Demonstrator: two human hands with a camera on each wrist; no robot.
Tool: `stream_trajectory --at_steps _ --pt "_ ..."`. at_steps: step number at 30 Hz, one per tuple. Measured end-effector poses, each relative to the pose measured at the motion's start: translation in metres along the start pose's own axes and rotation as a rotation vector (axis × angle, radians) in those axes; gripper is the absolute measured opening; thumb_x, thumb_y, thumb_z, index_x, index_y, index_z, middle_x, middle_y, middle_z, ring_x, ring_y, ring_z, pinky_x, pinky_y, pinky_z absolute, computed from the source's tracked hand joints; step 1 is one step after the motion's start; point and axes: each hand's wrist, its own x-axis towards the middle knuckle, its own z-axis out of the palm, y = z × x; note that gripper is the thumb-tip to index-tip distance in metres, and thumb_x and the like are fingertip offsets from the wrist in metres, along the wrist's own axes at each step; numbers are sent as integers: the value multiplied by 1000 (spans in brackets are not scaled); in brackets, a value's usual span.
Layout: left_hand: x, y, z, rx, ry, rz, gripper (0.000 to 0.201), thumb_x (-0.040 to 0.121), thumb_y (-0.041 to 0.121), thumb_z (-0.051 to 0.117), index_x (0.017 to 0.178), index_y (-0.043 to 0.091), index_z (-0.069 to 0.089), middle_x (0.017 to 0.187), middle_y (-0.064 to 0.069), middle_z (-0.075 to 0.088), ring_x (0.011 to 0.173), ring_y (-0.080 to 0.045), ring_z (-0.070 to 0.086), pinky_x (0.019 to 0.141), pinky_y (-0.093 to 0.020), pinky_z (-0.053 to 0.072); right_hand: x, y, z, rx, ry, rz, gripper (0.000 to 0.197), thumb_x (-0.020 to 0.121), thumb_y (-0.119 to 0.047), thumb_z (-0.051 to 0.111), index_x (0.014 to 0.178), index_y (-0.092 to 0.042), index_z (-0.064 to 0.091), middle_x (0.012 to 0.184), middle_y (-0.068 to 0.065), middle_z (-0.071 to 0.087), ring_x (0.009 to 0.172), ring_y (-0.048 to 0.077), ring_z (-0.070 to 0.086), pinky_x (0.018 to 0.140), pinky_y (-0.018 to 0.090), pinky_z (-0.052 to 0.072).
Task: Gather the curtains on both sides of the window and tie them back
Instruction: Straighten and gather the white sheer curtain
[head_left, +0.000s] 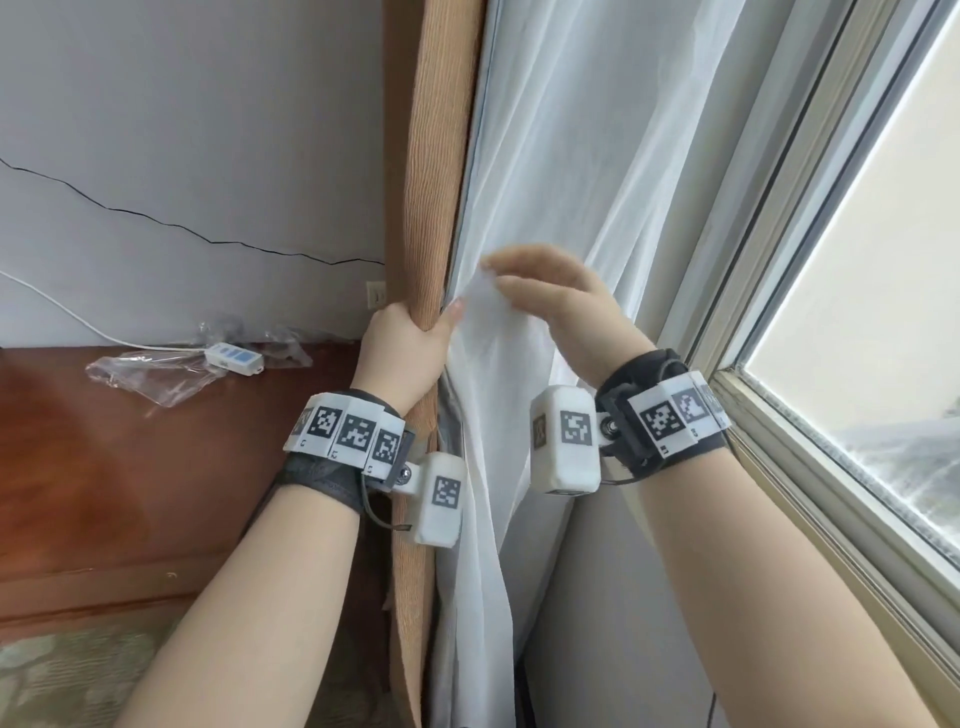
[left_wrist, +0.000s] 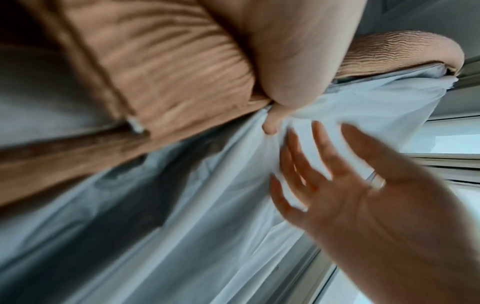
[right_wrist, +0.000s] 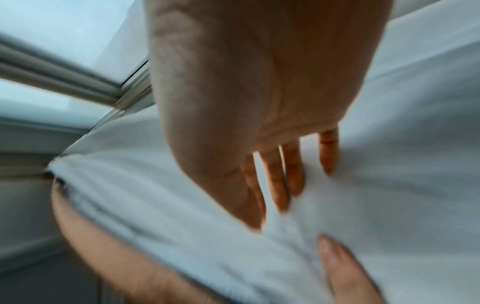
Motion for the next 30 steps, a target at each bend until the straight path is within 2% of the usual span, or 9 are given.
stream_trajectory --at_steps 3,6,11,16,19,22,24,26,30 --pt "3 -1 -6 -13 16 -16 37 91 35 57 80 0 62 83 -13 66 83 -30 62 72 -29 43 20 19 -20 -4 516 3 26 81 -1 59 104 -13 60 106 0 60 97 12 57 72 11 45" --pt "5 -3 -9 6 28 -43 34 93 34 55 66 12 52 68 -3 58 74 -26 54 69 -27 38 37 39 -37 -97 744 62 45 73 -11 63 116 -18 51 117 0 50 111 16 51 89 27 48" --pt "9 -7 -17 23 102 -17 28 94 30 54 80 6 57 73 -6 57 76 -24 53 65 -24 34 53 58 -50 -305 702 272 93 71 -34 73 147 -18 20 151 0 22 139 18 24 114 41 25" --pt "16 -17 -28 19 167 -4 32 93 31 55 85 1 60 71 -4 57 76 -22 54 62 -23 33 66 62 -46 -171 634 239 87 80 -43 66 148 -18 19 152 -2 21 140 14 25 114 33 25" --pt "21 -20 -34 14 187 -18 33 93 30 55 86 -2 61 69 -1 55 76 -21 54 61 -22 33 77 61 -33 -16 568 164 66 83 -47 64 137 -20 39 129 -9 48 117 7 49 97 24 42" --pt "22 -21 -37 40 202 -33 25 93 30 56 80 8 57 66 6 51 74 -19 51 62 -19 31 89 65 -25 -87 649 78 18 81 -41 64 87 -26 55 86 -10 61 78 8 59 79 30 51" --pt "24 -20 -39 70 210 -56 26 93 30 55 70 20 50 65 12 47 65 -13 46 62 -18 30 93 67 -25 -99 688 79 24 81 -37 63 71 -25 45 70 -8 53 64 12 50 69 33 46" --pt "26 -22 -41 97 236 -73 26 93 32 54 72 17 52 65 7 51 63 -13 49 63 -20 30 95 70 -24 -120 701 54 32 84 -32 62 67 -22 37 63 -8 43 57 11 41 61 28 38" --pt "32 -21 -38 250 344 -140 30 95 31 49 100 3 59 99 -21 64 96 -39 59 73 -32 39 90 74 -19 -239 682 -78 38 91 -23 54 67 -22 25 63 -7 28 51 4 26 49 17 27"
